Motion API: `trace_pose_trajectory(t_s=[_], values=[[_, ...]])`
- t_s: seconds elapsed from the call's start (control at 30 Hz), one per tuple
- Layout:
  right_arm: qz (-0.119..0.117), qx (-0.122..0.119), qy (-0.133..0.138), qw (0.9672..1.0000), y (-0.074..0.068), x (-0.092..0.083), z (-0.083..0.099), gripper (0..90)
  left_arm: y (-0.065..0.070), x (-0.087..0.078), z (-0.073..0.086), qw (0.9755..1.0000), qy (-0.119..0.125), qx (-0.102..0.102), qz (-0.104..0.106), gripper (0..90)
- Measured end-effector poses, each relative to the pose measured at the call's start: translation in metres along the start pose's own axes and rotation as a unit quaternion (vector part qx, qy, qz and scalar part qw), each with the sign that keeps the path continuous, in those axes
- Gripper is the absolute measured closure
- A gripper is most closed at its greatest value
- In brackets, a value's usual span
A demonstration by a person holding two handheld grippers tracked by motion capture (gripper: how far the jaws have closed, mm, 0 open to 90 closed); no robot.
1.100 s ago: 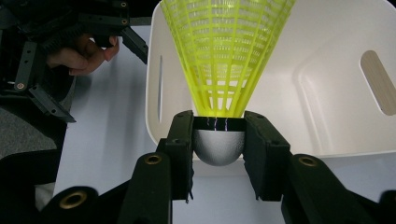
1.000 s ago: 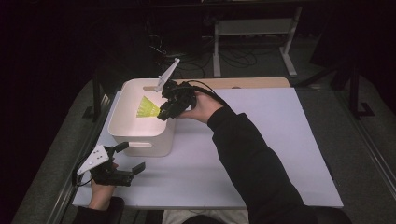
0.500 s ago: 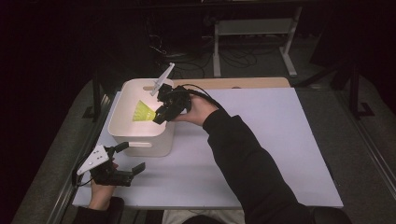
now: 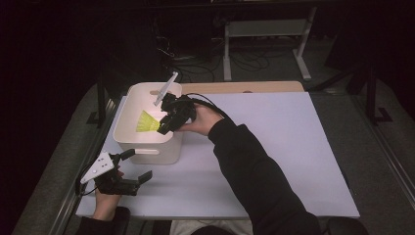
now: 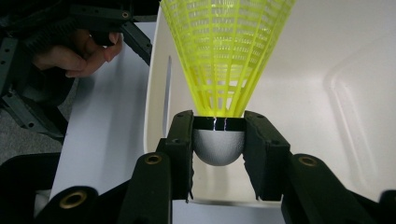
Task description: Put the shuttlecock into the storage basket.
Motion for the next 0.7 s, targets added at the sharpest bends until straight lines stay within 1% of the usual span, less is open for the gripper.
trace_pose_trajectory(t_s=[0.4, 0.7], values=[[-0.005, 0.005, -0.009, 0.9999, 0.001, 0.018, 0.003, 63.3, 0.0, 0.0, 0.0, 1.0, 0.0, 0.0, 0.001, 0.0], [-0.01, 0.013, -0.015, 0.9998, 0.004, 0.027, 0.005, 63.3, 0.0, 0.0, 0.0, 1.0, 0.0, 0.0, 0.003, 0.0]])
Point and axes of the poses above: each handheld gripper's, and its own axes: x roughly forward along the jaws, z roughly out of its underside, y roughly to its right, the point moved 4 cm from there along x, roughly forward along the jaws, and after that the axes turned 11 degrees about z, right-handed, at the moved point
